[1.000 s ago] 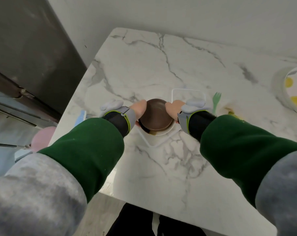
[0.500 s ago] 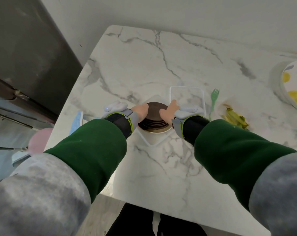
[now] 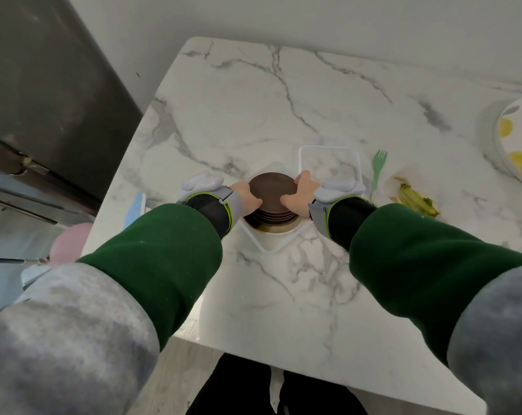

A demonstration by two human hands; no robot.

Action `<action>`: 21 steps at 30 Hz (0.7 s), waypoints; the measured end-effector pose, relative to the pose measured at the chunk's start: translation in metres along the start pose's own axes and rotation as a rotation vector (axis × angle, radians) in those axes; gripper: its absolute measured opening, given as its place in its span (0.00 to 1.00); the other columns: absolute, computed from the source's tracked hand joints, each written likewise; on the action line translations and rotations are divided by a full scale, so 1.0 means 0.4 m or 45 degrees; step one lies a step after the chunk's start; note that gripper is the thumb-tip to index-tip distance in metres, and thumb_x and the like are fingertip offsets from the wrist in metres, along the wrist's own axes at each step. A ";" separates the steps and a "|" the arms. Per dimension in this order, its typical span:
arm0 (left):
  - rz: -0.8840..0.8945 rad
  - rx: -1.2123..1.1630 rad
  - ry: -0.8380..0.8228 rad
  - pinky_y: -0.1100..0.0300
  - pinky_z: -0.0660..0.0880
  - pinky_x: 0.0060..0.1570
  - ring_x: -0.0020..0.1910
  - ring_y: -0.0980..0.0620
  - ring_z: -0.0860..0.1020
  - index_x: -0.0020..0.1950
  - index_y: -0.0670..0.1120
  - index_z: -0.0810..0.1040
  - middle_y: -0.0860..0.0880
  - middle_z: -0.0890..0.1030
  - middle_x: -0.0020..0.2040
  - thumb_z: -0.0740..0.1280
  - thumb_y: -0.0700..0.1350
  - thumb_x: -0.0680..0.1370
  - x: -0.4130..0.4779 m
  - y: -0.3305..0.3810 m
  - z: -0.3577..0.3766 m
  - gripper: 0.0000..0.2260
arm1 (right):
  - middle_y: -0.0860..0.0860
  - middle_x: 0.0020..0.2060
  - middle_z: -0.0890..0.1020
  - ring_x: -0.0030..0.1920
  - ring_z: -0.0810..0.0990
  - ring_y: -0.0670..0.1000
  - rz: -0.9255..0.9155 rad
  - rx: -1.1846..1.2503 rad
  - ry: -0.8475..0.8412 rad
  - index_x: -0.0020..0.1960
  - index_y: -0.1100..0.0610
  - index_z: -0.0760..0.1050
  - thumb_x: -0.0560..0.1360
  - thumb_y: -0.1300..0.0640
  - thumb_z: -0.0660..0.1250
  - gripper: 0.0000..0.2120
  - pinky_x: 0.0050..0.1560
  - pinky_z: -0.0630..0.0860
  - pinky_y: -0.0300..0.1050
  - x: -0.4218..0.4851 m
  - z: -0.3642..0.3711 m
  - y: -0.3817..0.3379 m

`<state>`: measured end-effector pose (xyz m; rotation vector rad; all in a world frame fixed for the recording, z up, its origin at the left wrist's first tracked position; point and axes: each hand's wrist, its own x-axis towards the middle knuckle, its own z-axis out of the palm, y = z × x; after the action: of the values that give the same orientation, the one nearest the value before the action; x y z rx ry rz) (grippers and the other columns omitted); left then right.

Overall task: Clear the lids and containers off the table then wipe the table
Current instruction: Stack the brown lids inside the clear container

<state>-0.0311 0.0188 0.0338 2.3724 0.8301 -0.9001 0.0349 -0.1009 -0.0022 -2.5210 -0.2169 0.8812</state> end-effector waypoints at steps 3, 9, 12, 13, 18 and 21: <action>0.013 -0.006 0.047 0.54 0.69 0.63 0.64 0.41 0.74 0.66 0.41 0.70 0.42 0.75 0.65 0.63 0.49 0.79 0.005 0.002 0.009 0.19 | 0.55 0.51 0.72 0.47 0.69 0.54 0.023 0.032 -0.022 0.61 0.61 0.64 0.74 0.53 0.64 0.20 0.43 0.69 0.45 0.005 0.006 0.000; -0.029 0.103 0.050 0.54 0.66 0.67 0.67 0.41 0.71 0.68 0.43 0.67 0.42 0.73 0.66 0.61 0.49 0.79 0.025 -0.006 0.020 0.19 | 0.56 0.49 0.69 0.48 0.71 0.56 0.051 0.095 -0.009 0.65 0.62 0.64 0.73 0.50 0.65 0.26 0.55 0.73 0.53 0.009 0.010 -0.008; -0.004 0.149 -0.006 0.55 0.65 0.67 0.68 0.42 0.71 0.69 0.42 0.67 0.42 0.72 0.68 0.59 0.48 0.81 0.027 0.003 0.006 0.19 | 0.53 0.38 0.70 0.40 0.72 0.55 0.022 -0.076 -0.032 0.47 0.59 0.66 0.74 0.50 0.62 0.13 0.46 0.72 0.48 0.007 0.000 -0.013; 0.012 0.148 -0.014 0.55 0.65 0.68 0.68 0.42 0.71 0.69 0.42 0.68 0.42 0.72 0.68 0.58 0.48 0.81 0.032 0.003 0.002 0.18 | 0.51 0.34 0.68 0.36 0.71 0.54 -0.016 -0.124 -0.045 0.42 0.58 0.64 0.74 0.51 0.62 0.11 0.44 0.71 0.47 0.011 -0.004 -0.013; 0.016 0.106 0.005 0.54 0.64 0.69 0.70 0.42 0.69 0.70 0.39 0.69 0.41 0.71 0.70 0.55 0.42 0.82 0.042 0.011 -0.024 0.17 | 0.54 0.50 0.80 0.51 0.80 0.57 -0.177 -0.379 0.030 0.56 0.65 0.74 0.77 0.60 0.57 0.13 0.42 0.71 0.43 0.017 -0.037 -0.013; -0.002 0.110 0.031 0.55 0.66 0.68 0.69 0.42 0.70 0.70 0.39 0.69 0.41 0.72 0.69 0.55 0.41 0.82 0.045 0.010 -0.031 0.17 | 0.53 0.54 0.77 0.47 0.76 0.56 -0.291 -0.436 0.107 0.53 0.56 0.71 0.76 0.57 0.55 0.09 0.43 0.69 0.43 0.024 -0.053 -0.023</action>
<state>-0.0124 0.0301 0.0301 2.4613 0.8182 -0.9274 0.0558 -0.0978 0.0116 -2.7627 -0.6645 0.6931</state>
